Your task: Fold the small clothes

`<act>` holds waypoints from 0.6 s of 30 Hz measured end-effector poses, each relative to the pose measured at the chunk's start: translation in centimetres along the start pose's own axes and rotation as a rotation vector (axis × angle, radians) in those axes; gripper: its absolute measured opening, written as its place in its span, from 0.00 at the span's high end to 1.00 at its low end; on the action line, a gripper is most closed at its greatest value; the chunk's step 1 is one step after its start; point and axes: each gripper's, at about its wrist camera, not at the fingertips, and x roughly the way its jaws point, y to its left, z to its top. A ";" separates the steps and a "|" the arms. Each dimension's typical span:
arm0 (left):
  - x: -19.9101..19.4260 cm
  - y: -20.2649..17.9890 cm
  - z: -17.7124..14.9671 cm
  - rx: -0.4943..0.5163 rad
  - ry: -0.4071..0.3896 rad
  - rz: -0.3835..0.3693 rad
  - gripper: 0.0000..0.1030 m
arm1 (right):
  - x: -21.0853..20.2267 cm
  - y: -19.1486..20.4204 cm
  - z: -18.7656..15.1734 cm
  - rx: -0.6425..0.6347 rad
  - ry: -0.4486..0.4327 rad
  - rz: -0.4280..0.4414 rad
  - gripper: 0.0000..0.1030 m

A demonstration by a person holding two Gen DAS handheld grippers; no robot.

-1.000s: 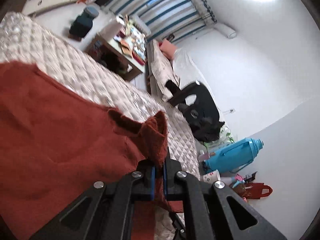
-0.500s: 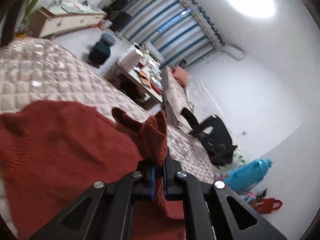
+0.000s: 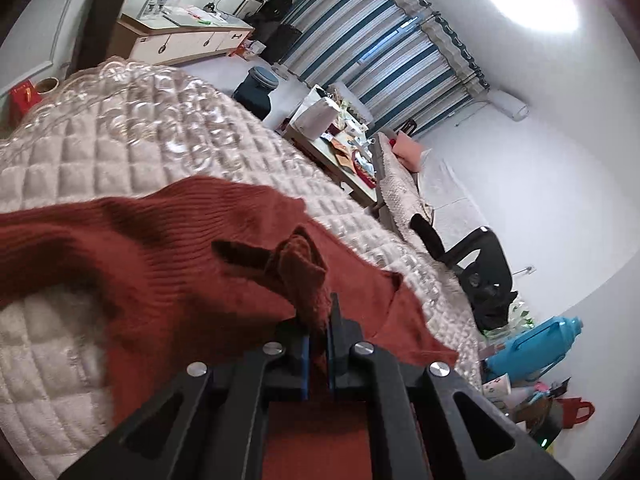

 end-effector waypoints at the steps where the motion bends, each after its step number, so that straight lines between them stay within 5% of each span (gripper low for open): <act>1: 0.0 0.3 -0.3 0.002 0.004 0.008 0.93 | 0.5 0.0 0.2 0.017 0.016 0.010 0.46; 7: 0.3 2.1 -1.4 -0.002 0.053 0.039 0.91 | 2.8 -0.6 1.1 0.114 0.110 0.010 0.46; 13: -1.2 2.5 -1.7 0.044 0.037 0.089 0.80 | 4.3 -0.5 1.5 0.078 0.183 -0.038 0.46; 16: -2.2 2.9 -1.3 0.052 0.022 0.110 0.77 | 3.3 -0.2 2.2 0.085 0.146 -0.045 0.46; 18: -2.8 3.5 -1.1 0.037 0.021 0.118 0.65 | 2.6 0.3 2.7 0.085 0.105 -0.002 0.46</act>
